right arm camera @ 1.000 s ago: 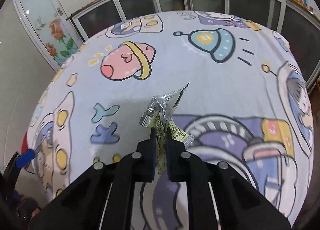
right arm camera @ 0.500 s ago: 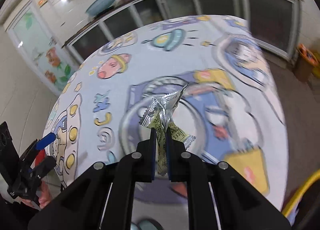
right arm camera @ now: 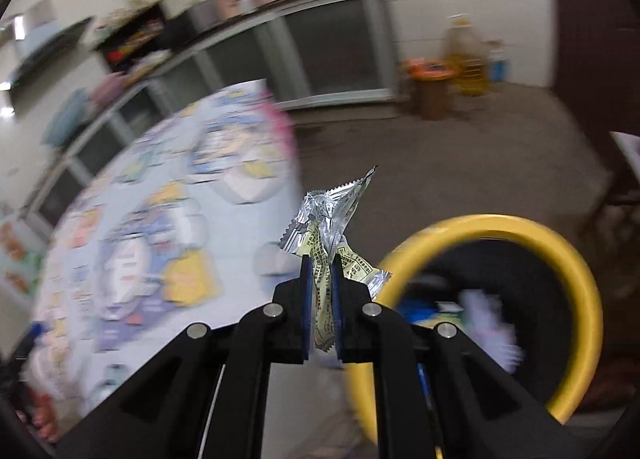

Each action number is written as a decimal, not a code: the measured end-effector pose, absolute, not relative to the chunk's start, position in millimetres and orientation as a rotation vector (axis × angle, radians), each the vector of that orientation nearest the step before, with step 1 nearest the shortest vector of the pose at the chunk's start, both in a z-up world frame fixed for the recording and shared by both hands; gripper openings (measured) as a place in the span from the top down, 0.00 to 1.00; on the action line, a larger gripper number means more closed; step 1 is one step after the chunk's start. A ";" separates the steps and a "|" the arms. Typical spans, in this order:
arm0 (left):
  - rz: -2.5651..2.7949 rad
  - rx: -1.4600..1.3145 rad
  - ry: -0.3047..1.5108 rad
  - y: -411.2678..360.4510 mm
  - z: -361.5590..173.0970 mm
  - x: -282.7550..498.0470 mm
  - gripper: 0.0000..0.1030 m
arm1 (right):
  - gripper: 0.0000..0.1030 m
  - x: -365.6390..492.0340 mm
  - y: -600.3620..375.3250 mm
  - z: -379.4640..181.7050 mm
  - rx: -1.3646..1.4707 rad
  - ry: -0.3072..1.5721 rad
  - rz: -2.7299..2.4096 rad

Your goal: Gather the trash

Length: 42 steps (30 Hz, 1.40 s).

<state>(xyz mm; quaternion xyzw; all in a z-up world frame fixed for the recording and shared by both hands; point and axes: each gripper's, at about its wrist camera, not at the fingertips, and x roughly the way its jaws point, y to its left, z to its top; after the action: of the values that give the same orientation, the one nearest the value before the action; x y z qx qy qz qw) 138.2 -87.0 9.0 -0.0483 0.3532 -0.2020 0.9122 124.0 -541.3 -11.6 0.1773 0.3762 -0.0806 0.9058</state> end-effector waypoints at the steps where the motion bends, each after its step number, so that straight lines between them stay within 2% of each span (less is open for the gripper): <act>1: -0.422 -0.095 0.728 -91.3 9.0 137.2 0.08 | 0.91 115.5 -553.2 -17.4 0.374 0.783 -0.203; 15: -0.485 0.013 0.726 -131.9 12.0 117.1 0.08 | 0.89 70.3 -619.3 -77.8 0.501 0.873 -0.397; 17: -0.487 0.038 0.708 -134.5 14.3 111.9 0.08 | 0.82 68.6 -623.6 -81.3 0.517 0.881 -0.402; 18: -0.487 0.046 0.701 -135.1 15.5 109.7 0.08 | 0.63 70.7 -623.9 -81.8 0.516 0.883 -0.410; 19: -0.487 0.053 0.694 -135.7 16.6 107.7 0.08 | 0.40 70.1 -625.2 -82.4 0.518 0.885 -0.419; 20: -0.485 0.059 0.688 -135.8 17.6 105.9 0.08 | 0.36 69.1 -627.0 -82.8 0.529 0.876 -0.423; 22: -0.473 0.061 0.673 -134.8 19.6 102.8 0.08 | 0.40 67.0 -630.5 -82.3 0.549 0.870 -0.422; 25: -0.474 0.046 0.676 -131.3 21.1 99.0 0.08 | 0.40 64.1 -633.0 -79.7 0.546 0.865 -0.449; 26: -0.476 0.026 0.675 -127.5 21.6 97.1 0.08 | 0.38 61.9 -633.3 -78.1 0.552 0.861 -0.453; 28: -0.488 -0.005 0.669 -121.5 21.9 95.4 0.08 | 0.23 58.0 -631.4 -75.6 0.556 0.854 -0.457; 31: -0.477 -0.064 0.662 -108.1 21.3 92.1 0.08 | 0.12 50.9 -627.8 -69.7 0.545 0.815 -0.500; 37: -0.422 -0.164 0.681 -79.9 19.5 93.3 0.08 | 0.08 34.6 -599.3 -48.1 0.434 0.712 -0.558; 42: -0.276 -0.128 0.528 -59.2 30.0 76.7 0.08 | 0.08 31.7 -526.5 -14.8 0.221 0.621 -0.464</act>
<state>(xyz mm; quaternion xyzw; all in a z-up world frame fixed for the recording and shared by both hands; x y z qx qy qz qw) 76.7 -59.2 29.9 -0.0629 0.2600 -0.1359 0.9539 31.7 -526.5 -14.8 0.1076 0.3023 -0.2258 0.9198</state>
